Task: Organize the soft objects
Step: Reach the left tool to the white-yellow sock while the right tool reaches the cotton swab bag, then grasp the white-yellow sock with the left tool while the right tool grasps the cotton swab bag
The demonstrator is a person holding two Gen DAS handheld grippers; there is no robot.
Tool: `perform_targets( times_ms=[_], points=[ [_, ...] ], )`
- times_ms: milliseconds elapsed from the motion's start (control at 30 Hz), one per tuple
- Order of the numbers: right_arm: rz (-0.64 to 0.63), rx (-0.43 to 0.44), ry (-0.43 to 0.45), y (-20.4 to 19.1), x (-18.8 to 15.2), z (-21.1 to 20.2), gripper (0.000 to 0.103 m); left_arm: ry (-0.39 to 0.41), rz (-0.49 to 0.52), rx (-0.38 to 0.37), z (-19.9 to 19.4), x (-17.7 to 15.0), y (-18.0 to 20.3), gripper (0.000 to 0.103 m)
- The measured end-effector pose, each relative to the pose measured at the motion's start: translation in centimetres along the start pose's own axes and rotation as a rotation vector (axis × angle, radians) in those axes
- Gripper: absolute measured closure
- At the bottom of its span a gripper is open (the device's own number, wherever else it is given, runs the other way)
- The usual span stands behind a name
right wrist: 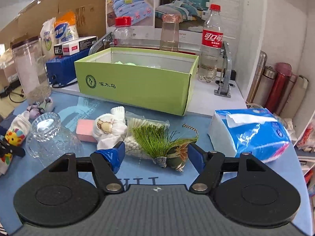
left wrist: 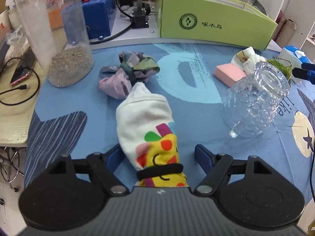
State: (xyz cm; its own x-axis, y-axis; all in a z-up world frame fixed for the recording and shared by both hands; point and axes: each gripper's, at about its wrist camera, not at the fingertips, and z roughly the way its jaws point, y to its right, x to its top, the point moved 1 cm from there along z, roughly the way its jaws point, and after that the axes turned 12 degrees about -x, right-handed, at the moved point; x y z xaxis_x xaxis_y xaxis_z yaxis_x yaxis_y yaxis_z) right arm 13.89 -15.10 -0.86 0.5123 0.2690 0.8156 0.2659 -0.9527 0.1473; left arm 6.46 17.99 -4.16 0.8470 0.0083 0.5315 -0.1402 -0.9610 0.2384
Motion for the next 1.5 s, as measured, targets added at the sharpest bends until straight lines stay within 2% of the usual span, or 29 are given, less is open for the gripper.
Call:
perform_targets(
  times_ms=[100, 200, 233, 333, 367, 467, 633, 800, 867, 933, 1000, 1100, 1367, 1433, 1500],
  points=[
    [-0.055, -0.008, -0.003, 0.2, 1.8, 2.5, 0.047, 0.009, -0.023, -0.005, 0.0, 0.2, -0.5, 0.025],
    [-0.036, -0.029, -0.046, 0.6, 3.1, 6.0, 0.047, 0.014, -0.030, -0.003, 0.5, 0.4, -0.8, 0.024],
    [-0.009, 0.000, -0.069, 0.8, 3.2, 7.0, 0.047, 0.012, -0.027, 0.002, 0.5, 0.4, -0.8, 0.024],
    [0.130, 0.186, -0.178, 1.2, 2.9, 9.2, 0.047, 0.003, -0.006, 0.015, 0.8, 0.6, -0.5, 0.024],
    [0.155, 0.208, -0.209, 1.2, 2.4, 9.5, 0.047, 0.001, -0.001, 0.015, 0.8, 0.6, -0.5, 0.023],
    [0.152, 0.171, -0.223, 1.2, 1.0, 7.8, 0.047, 0.001, 0.002, 0.009, 0.7, 0.6, -0.6, 0.023],
    [0.173, 0.162, -0.279, 1.6, -2.3, 3.0, 0.046, 0.014, 0.006, 0.002, 0.6, 0.3, -0.7, 0.022],
    [0.148, 0.040, -0.134, 2.3, -3.2, -3.3, 0.046, 0.012, -0.002, -0.003, 0.4, 0.1, -0.7, 0.022],
    [0.120, -0.001, -0.135, 2.2, -3.4, -4.5, 0.046, 0.013, -0.012, -0.018, 0.2, -0.1, -0.9, 0.022],
    [0.021, -0.084, -0.139, 1.6, -4.2, -5.5, 0.046, 0.019, -0.020, -0.030, 0.0, -0.2, -1.1, 0.022],
    [-0.026, -0.106, -0.178, 1.8, -5.4, -5.9, 0.046, 0.021, -0.021, -0.035, -0.1, -0.4, -1.2, 0.022],
    [0.005, -0.066, -0.206, 2.3, -7.1, -6.2, 0.046, 0.015, -0.013, -0.033, -0.2, -0.4, -1.1, 0.022],
    [-0.023, -0.076, -0.197, 1.1, -7.7, -3.2, 0.045, 0.003, 0.012, -0.006, -0.2, -0.8, -0.6, 0.022],
    [-0.012, -0.117, -0.185, 2.1, -7.5, -2.9, 0.044, 0.000, 0.008, -0.011, -0.1, -0.7, -0.6, 0.017],
    [0.057, -0.177, -0.198, 3.8, -7.6, -2.2, 0.044, -0.008, 0.002, -0.014, 0.2, -0.7, -0.5, 0.011]
  ],
)
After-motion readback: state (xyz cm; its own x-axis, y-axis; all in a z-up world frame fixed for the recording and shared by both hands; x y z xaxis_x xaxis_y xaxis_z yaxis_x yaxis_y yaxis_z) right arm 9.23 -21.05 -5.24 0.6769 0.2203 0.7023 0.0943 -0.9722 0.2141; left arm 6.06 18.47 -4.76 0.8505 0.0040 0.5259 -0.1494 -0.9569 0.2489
